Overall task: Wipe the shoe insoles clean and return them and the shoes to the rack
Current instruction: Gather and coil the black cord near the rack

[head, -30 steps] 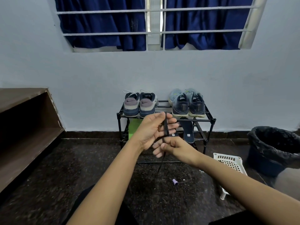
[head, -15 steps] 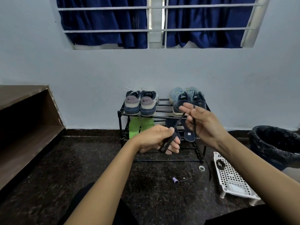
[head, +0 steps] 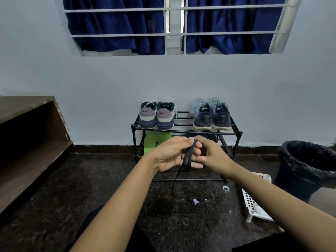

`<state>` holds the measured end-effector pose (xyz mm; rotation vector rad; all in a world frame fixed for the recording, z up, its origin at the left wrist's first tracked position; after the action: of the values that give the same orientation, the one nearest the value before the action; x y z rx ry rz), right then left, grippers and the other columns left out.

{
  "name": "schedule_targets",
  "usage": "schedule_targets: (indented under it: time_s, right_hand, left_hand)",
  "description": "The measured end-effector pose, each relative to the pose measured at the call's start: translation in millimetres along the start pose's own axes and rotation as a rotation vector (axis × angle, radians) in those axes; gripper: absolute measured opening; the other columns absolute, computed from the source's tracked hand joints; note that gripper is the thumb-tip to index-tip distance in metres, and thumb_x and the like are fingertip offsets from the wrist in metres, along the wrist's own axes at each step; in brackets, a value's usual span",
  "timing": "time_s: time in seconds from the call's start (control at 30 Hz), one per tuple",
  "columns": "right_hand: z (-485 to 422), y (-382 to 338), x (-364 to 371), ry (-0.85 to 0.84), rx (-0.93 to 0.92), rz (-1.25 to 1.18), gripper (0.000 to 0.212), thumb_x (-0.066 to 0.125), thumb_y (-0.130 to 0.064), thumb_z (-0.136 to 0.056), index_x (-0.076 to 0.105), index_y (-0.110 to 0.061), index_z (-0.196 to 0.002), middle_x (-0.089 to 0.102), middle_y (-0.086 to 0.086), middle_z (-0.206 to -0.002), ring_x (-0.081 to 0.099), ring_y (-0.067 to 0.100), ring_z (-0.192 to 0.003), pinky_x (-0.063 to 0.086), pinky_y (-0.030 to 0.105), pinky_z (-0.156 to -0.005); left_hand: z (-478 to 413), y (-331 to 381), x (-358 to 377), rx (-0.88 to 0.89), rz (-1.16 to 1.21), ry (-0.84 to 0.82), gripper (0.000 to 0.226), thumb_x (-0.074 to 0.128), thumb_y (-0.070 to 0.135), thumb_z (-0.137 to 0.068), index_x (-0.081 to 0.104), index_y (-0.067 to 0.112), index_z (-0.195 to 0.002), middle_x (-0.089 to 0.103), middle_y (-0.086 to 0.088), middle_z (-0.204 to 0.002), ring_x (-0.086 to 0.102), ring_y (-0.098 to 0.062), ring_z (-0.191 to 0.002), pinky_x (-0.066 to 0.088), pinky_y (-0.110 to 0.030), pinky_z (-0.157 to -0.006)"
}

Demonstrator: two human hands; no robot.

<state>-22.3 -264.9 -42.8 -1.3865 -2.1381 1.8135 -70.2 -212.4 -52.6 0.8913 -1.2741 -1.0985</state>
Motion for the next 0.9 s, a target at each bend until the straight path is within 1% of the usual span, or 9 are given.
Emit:
schedule_targets:
  time_s: [0.1, 0.2, 0.3, 0.43, 0.57, 0.63, 0.73, 0.83, 0.9]
  right_hand:
    - [-1.3, -9.7, 5.5, 0.049, -0.023, -0.234, 0.025, 0.052, 0.0, -0.075, 0.048, 0.015, -0.093, 0.048, 0.011, -0.078, 0.047, 0.014, -0.073, 0.044, 0.018, -0.066]
    - [0.0, -8.4, 17.9, -0.035, 0.025, -0.279, 0.011, 0.053, 0.006, -0.079, 0.058, 0.002, -0.088, 0.057, 0.0, -0.076, 0.057, 0.001, -0.073, 0.045, 0.015, -0.07]
    - [5.4, 9.0, 40.9, -0.17, 0.172, -0.416, 0.017, 0.049, 0.009, -0.092, 0.063, -0.001, -0.095, 0.071, 0.004, -0.085, 0.068, 0.01, -0.081, 0.052, 0.021, -0.075]
    - [12.1, 12.1, 55.8, -0.323, 0.268, -0.54, 0.019, 0.044, -0.007, -0.098, 0.061, 0.0, -0.1, 0.07, 0.013, -0.091, 0.066, 0.017, -0.076, 0.052, 0.025, -0.077]
    - [7.2, -2.2, 37.0, -0.238, 0.305, -0.767, 0.019, 0.048, -0.011, -0.091, 0.06, 0.0, -0.099, 0.071, 0.011, -0.085, 0.063, 0.012, -0.064, 0.051, 0.021, -0.063]
    - [1.5, -5.3, 19.6, -0.134, 0.288, -0.865, 0.018, 0.047, -0.012, -0.09, 0.061, -0.003, -0.098, 0.072, 0.01, -0.087, 0.062, 0.011, -0.061, 0.052, 0.023, -0.062]
    - [-3.4, -5.3, -7.6, 0.012, 0.269, -0.931, 0.018, 0.042, -0.008, -0.095, 0.059, -0.005, -0.1, 0.072, 0.009, -0.096, 0.058, 0.006, -0.053, 0.052, 0.021, -0.057]
    - [-4.1, 3.2, -30.0, 0.113, 0.251, -0.805, 0.021, 0.042, -0.006, -0.097, 0.06, -0.002, -0.108, 0.07, 0.009, -0.108, 0.046, 0.002, -0.045, 0.046, 0.014, -0.051]
    - [-3.6, 12.4, -37.5, 0.139, 0.227, -0.638, 0.021, 0.045, -0.004, -0.096, 0.061, -0.001, -0.11, 0.072, 0.006, -0.103, 0.045, 0.003, -0.047, 0.044, 0.015, -0.053]
  left_hand:
    - [0.5, 6.3, 1.7, 0.033, 0.031, 0.01, 0.024, 0.04, 0.016, -0.103, 0.057, 0.0, -0.096, 0.065, -0.009, -0.071, 0.073, -0.024, -0.071, 0.061, -0.043, -0.07]
    - [1.0, 13.3, -0.2, 0.082, 0.081, 0.048, 0.026, 0.038, 0.015, -0.104, 0.057, -0.001, -0.095, 0.067, -0.011, -0.072, 0.073, -0.025, -0.069, 0.062, -0.038, -0.065]
    - [-1.4, 21.5, -9.0, 0.186, 0.149, 0.118, 0.027, 0.037, 0.016, -0.104, 0.057, -0.001, -0.095, 0.07, -0.016, -0.082, 0.073, -0.029, -0.08, 0.059, -0.044, -0.077]
    - [1.1, 34.6, -30.2, 0.333, -0.265, 0.318, 0.029, 0.035, 0.018, -0.106, 0.059, 0.006, -0.095, 0.071, -0.011, -0.092, 0.07, -0.019, -0.092, 0.054, -0.034, -0.092]
    - [1.9, 39.3, -40.8, 0.365, -0.661, 0.436, 0.028, 0.04, 0.019, -0.105, 0.064, 0.016, -0.09, 0.07, 0.0, -0.088, 0.065, -0.008, -0.083, 0.05, -0.026, -0.087]
    - [-4.3, 28.5, -40.6, 0.277, -0.747, 0.382, 0.026, 0.044, 0.021, -0.103, 0.066, 0.018, -0.089, 0.068, 0.001, -0.086, 0.061, -0.011, -0.081, 0.049, -0.033, -0.086]
    - [-8.0, -2.8, -19.1, 0.052, -0.552, 0.136, 0.031, 0.036, 0.019, -0.106, 0.062, 0.008, -0.093, 0.068, -0.012, -0.087, 0.067, -0.017, -0.077, 0.052, -0.034, -0.08]
    - [-0.9, -11.2, 1.4, -0.039, -0.403, -0.002, 0.035, 0.033, 0.022, -0.107, 0.058, 0.004, -0.09, 0.067, -0.014, -0.083, 0.069, -0.021, -0.074, 0.058, -0.036, -0.078]
    - [0.9, -5.8, 5.2, -0.016, -0.274, -0.016, 0.035, 0.035, 0.023, -0.107, 0.058, 0.003, -0.091, 0.068, -0.013, -0.082, 0.071, -0.021, -0.074, 0.058, -0.04, -0.079]
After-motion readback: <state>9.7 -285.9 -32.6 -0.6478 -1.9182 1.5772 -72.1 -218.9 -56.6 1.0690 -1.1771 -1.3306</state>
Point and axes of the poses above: each hand's wrist, its own z-axis away from the middle knuckle, its own x-axis out of the palm, y = z × x, the point moved 10 cm from there along -z, towards the middle knuckle
